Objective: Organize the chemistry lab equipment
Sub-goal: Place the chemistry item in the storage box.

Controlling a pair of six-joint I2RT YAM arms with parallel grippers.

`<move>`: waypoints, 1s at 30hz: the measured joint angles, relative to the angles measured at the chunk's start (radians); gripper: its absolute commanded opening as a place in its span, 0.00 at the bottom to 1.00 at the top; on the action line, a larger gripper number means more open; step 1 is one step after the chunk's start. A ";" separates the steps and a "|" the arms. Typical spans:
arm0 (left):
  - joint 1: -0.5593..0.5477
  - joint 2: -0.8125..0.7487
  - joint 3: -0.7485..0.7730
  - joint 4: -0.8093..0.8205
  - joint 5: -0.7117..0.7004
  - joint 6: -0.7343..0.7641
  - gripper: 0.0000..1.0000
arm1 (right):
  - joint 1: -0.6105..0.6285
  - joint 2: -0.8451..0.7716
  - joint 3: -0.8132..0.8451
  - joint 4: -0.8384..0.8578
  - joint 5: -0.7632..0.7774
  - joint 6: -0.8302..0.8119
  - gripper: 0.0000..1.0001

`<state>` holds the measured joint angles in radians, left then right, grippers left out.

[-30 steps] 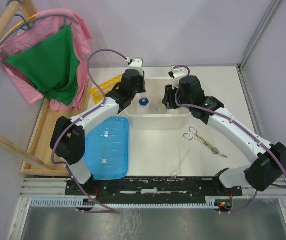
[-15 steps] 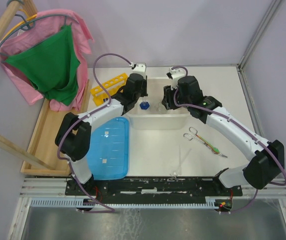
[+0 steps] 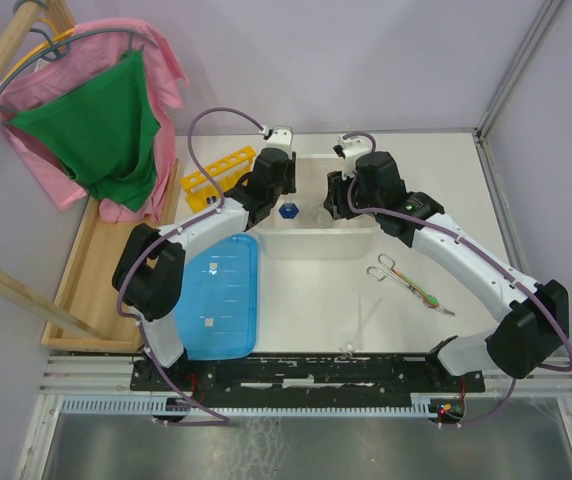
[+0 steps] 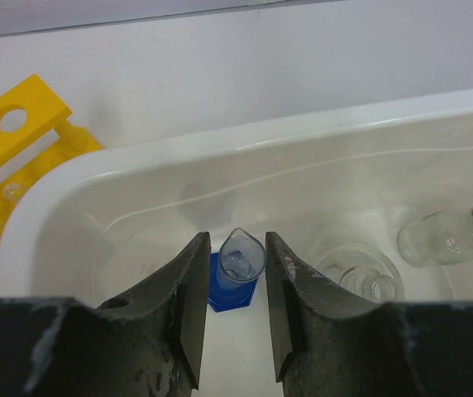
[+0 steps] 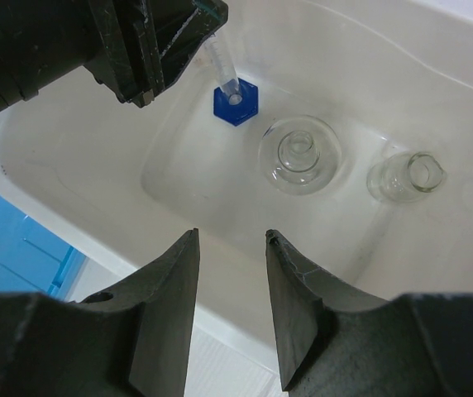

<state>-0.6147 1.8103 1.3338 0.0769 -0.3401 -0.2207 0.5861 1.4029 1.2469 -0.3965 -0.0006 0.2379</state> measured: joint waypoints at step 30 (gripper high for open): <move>0.027 -0.218 0.497 -0.474 -0.047 -0.102 0.57 | -0.493 -0.013 0.263 -0.419 0.306 0.211 0.48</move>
<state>-0.5880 1.5925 1.8309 -0.3969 -0.3870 -0.3225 0.0933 1.3899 1.5101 -0.8154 0.3050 0.4484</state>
